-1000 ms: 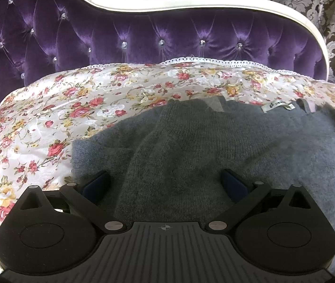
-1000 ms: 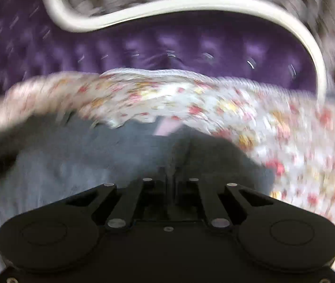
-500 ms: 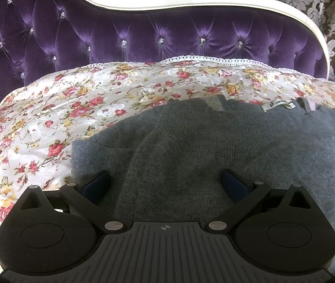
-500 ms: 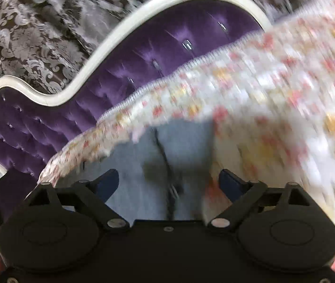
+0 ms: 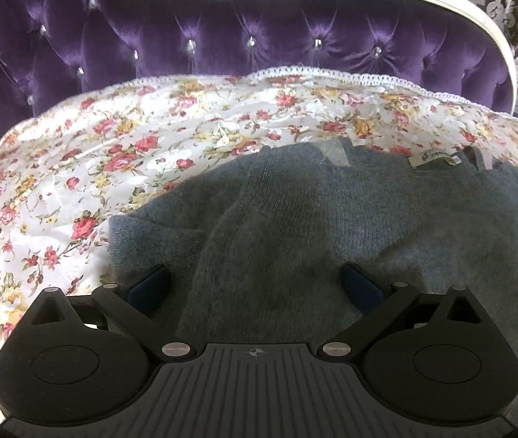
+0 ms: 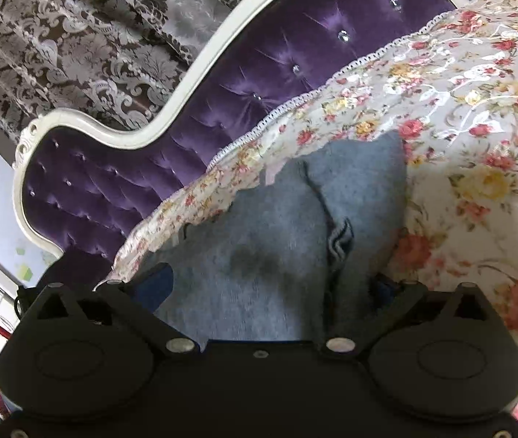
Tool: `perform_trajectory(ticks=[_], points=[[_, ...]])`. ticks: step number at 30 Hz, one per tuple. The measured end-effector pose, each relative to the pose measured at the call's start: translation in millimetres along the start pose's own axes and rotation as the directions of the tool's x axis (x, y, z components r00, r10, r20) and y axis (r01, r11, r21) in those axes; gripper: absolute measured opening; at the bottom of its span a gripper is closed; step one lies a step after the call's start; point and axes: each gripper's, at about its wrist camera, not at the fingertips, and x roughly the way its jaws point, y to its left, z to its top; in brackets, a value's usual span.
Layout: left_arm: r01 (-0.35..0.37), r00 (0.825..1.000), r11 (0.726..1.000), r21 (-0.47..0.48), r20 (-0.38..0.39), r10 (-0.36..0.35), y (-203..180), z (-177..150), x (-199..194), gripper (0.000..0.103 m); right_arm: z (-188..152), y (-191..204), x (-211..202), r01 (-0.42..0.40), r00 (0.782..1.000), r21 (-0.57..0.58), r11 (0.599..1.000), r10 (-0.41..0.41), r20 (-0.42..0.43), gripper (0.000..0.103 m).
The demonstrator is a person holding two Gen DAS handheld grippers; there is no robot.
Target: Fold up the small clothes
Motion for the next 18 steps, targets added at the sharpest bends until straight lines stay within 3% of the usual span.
perform_trajectory(ticks=[2,5,8,12,15,18], points=[[0.021,0.998,0.999,-0.036,-0.056,-0.023,2,13,-3,0.094,-2,-2,-3,-0.017,1.0,-0.002,1.0,0.017,0.016,0.103],[0.071,0.995,0.993,-0.098,-0.061,-0.077,-6,25,-12,0.091,1,-1,-3,-0.018,1.0,-0.011,1.0,0.018,-0.02,0.102],[0.1,0.994,0.994,-0.046,-0.042,-0.102,-36,26,-17,0.091,2,2,0,0.01,1.0,-0.005,1.0,-0.01,-0.028,0.103],[0.051,0.998,0.998,0.027,-0.023,-0.05,-75,19,-3,0.092,-1,5,0,0.014,0.999,-0.044,0.999,-0.016,-0.029,0.103],[-0.005,1.0,0.996,0.085,-0.009,0.006,-93,13,7,0.099,0,1,-2,-0.009,1.0,-0.034,0.999,0.008,-0.03,0.103],[-0.002,1.0,0.998,0.065,-0.021,0.003,-90,16,10,0.101,0,-2,-3,-0.03,0.999,-0.037,0.999,0.029,-0.036,0.103]])
